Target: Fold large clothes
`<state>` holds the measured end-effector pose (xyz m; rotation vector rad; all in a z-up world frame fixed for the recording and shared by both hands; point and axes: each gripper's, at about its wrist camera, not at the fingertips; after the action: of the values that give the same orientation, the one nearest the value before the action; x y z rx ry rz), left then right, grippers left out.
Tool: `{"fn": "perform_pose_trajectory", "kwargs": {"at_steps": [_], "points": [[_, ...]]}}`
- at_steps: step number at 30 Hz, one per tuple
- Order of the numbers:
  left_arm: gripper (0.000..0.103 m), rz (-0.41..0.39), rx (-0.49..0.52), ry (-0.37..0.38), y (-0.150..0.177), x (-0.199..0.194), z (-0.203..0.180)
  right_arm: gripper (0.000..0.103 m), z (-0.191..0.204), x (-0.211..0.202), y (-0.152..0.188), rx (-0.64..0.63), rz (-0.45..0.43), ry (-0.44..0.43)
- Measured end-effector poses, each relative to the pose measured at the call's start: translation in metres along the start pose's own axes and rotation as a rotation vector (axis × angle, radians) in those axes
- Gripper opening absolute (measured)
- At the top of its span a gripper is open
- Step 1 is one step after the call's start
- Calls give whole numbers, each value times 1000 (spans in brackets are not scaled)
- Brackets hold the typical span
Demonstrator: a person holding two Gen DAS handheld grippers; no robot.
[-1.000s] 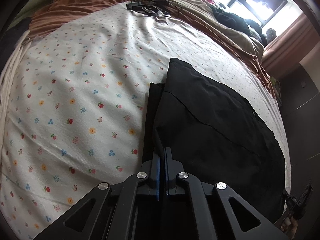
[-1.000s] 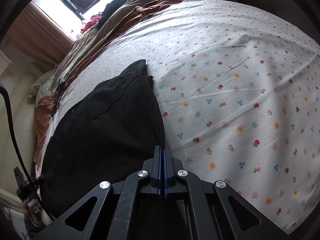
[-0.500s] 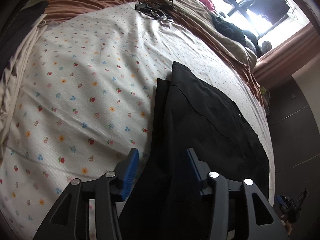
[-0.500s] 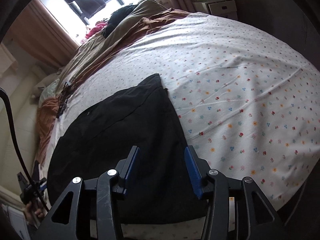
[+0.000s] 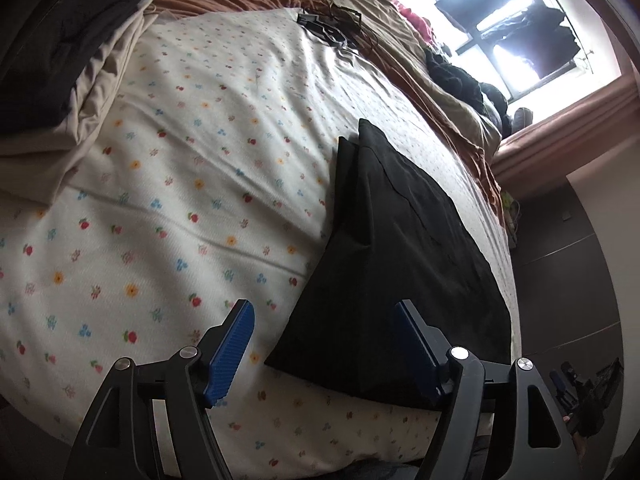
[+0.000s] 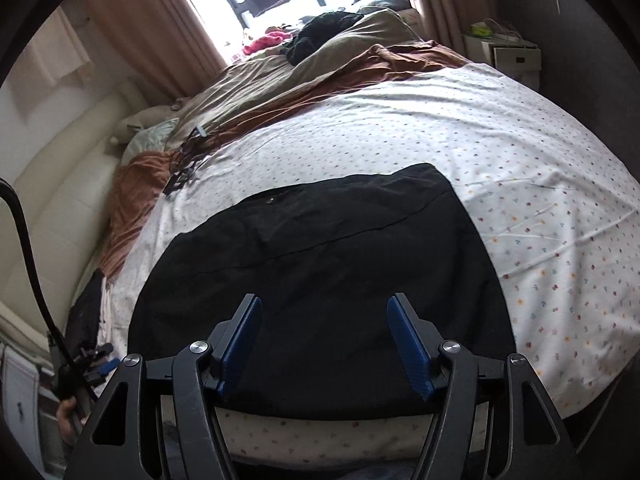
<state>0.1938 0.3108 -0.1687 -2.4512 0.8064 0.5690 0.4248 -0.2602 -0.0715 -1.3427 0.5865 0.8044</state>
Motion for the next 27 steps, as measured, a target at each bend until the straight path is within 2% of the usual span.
{"fn": "perform_pose_trajectory", "kwargs": {"at_steps": [6, 15, 27], "points": [[73, -5, -32, 35, 14, -14, 11, 66, 36, 17, 23, -51, 58, -33], [73, -7, -88, 83, 20, -21, 25, 65, 57, 40, 55, -124, 141, -19], [72, 61, -136, 115, 15, 22, 26, 65, 80, 73, 84, -203, 217, 28]]}}
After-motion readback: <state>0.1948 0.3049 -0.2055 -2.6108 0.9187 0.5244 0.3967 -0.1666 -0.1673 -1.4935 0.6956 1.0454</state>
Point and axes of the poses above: each gripper's, at about its wrist camera, not at the fingertips, and x roughly the way its jaws point, z to its left, y to its underside, and after that the axes turned 14 degrees about y, right-handed
